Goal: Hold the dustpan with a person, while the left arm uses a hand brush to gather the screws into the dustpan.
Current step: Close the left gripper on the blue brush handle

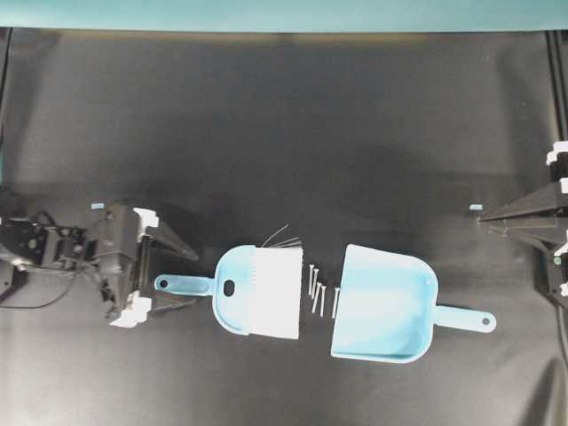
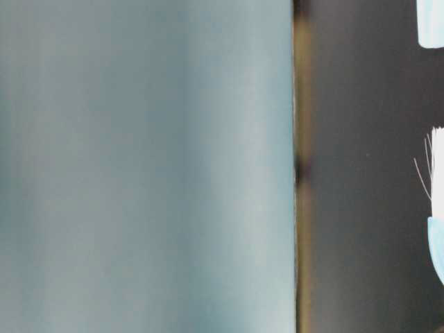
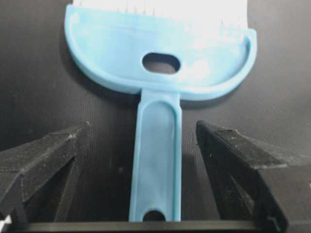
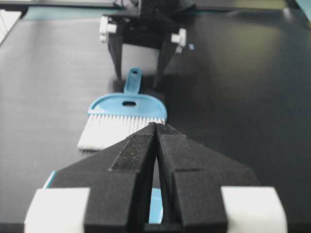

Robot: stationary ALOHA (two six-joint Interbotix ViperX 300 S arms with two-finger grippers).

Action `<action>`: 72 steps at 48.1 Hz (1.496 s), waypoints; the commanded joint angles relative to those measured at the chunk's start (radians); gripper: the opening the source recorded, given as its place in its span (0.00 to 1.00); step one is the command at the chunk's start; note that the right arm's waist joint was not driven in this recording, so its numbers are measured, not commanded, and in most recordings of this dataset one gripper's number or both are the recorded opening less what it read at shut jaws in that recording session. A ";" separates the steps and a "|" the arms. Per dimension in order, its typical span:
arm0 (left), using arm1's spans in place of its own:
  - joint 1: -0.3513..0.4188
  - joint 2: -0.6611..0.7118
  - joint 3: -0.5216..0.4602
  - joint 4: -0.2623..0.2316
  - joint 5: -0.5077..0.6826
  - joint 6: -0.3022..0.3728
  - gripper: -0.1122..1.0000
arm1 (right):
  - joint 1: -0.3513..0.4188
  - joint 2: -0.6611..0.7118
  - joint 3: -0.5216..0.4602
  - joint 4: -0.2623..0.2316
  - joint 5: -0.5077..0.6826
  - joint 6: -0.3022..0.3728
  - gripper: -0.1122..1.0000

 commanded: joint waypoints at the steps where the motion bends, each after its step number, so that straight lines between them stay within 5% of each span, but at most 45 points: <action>1: -0.015 0.020 -0.028 0.003 0.037 0.003 0.86 | 0.000 0.002 -0.003 0.002 -0.005 0.008 0.11; 32: -0.041 0.049 -0.091 0.003 0.245 0.021 0.84 | 0.000 -0.026 0.011 0.002 -0.005 0.008 0.11; 38: -0.041 0.052 -0.095 0.003 0.288 0.014 0.76 | 0.000 -0.026 0.011 0.003 -0.005 0.008 0.11; 48: -0.043 0.049 -0.103 0.003 0.353 0.012 0.42 | 0.000 -0.028 0.012 0.002 -0.005 0.008 0.11; 63: -0.049 -0.002 -0.114 0.003 0.408 0.006 0.41 | 0.000 -0.051 0.043 0.003 0.025 0.003 0.11; 72: -0.060 -0.052 -0.158 0.005 0.565 -0.005 0.40 | 0.000 -0.104 0.086 0.002 0.227 -0.008 0.11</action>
